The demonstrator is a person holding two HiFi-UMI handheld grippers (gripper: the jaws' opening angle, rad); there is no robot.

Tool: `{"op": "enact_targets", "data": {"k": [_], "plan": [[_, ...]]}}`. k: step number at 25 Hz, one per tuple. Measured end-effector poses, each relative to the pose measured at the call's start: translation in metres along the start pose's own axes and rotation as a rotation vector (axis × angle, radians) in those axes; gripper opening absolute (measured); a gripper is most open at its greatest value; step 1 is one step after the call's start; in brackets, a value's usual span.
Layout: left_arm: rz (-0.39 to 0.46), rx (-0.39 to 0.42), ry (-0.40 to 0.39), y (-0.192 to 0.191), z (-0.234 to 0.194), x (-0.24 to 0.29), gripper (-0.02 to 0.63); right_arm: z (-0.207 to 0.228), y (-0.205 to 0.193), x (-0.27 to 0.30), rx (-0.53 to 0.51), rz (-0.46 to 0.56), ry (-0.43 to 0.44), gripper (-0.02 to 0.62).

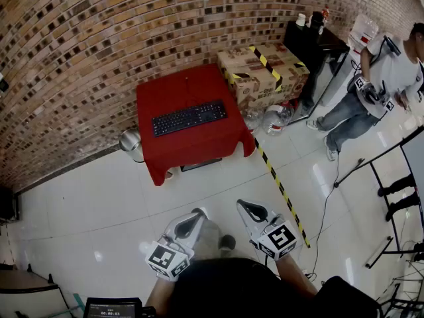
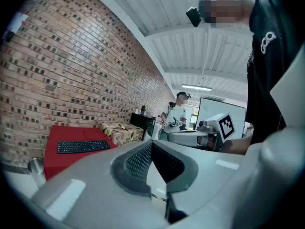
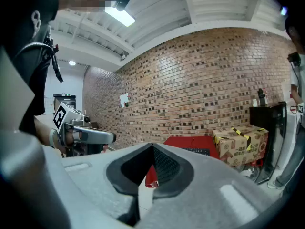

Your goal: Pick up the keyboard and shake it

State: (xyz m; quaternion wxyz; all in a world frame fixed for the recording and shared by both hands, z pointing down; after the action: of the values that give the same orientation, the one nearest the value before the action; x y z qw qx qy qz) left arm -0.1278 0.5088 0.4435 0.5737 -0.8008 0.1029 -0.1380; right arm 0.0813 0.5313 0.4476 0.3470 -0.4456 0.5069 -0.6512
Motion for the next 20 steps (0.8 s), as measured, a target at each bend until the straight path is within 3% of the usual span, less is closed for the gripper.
{"op": "enact_targets", "data": {"k": [20], "plan": [[0.041,-0.025,0.026,0.061,-0.218,0.03,0.014,0.05,0.048,0.194,-0.024,-0.068,-0.035,-0.008]]}}
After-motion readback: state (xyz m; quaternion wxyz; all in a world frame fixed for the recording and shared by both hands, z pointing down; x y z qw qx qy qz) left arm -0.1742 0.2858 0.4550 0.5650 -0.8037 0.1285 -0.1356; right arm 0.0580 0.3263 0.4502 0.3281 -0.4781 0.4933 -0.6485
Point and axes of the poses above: the fingertips, and each gripper's own axes: x forward along the fingers, z to its right, y out of its top, the point moved 8 cm from there along -x, backward along the fingers, and after that the axes turned 10 degrees about -y, right-handed, at the moved point
